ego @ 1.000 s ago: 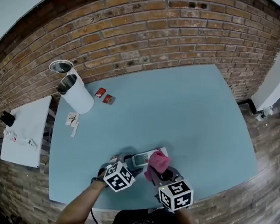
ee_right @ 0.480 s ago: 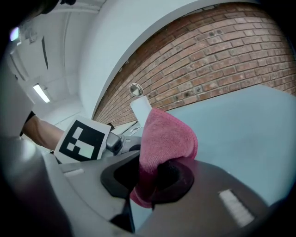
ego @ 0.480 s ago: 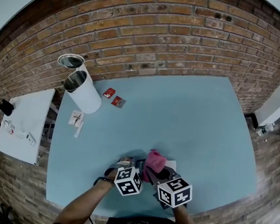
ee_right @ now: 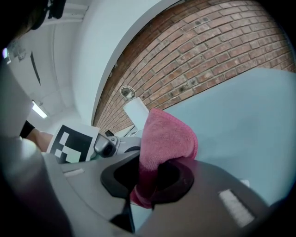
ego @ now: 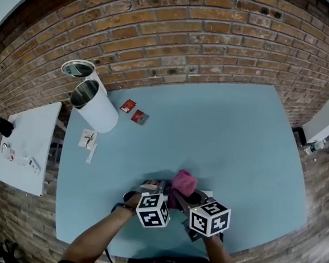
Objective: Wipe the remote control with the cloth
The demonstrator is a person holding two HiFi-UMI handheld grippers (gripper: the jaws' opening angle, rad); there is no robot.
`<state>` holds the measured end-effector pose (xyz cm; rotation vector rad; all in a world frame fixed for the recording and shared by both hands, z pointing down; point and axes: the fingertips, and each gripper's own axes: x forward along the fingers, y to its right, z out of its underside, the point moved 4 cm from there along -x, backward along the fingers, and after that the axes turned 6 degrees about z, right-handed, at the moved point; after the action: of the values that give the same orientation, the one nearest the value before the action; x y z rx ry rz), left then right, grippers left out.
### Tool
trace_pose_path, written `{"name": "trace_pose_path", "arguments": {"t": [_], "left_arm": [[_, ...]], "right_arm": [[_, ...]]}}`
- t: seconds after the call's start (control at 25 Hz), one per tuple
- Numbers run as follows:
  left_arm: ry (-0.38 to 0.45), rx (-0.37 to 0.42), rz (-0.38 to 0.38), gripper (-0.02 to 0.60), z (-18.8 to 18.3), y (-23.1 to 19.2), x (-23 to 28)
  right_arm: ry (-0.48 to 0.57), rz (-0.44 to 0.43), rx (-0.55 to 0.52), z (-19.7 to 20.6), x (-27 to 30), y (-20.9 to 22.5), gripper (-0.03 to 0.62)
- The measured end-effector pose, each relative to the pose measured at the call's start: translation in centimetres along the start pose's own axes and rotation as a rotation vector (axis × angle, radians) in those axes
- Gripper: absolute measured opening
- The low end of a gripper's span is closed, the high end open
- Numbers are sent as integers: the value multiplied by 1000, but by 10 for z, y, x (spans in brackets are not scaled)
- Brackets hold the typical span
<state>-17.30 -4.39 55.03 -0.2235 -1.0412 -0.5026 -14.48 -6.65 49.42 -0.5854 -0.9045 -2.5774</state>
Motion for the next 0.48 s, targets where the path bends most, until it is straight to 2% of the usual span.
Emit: {"name": "trace_pose_path", "arguments": {"t": [0.12,0.2,0.36,0.48], "left_arm": [[-8,-10,69,328,1,2,2],[-22,-21,109,284,1,4,4],[-45,-40,123,272,1,6,5],[-69,-51,118,267,1,7,5]], "right_arm": [[2,-36,58,0,5,-3,66],[-9,-56,80,2,9,-3,66],[-28,-45,62,5,13,2,66],[-43,-14,7,7,11,5,66]]}}
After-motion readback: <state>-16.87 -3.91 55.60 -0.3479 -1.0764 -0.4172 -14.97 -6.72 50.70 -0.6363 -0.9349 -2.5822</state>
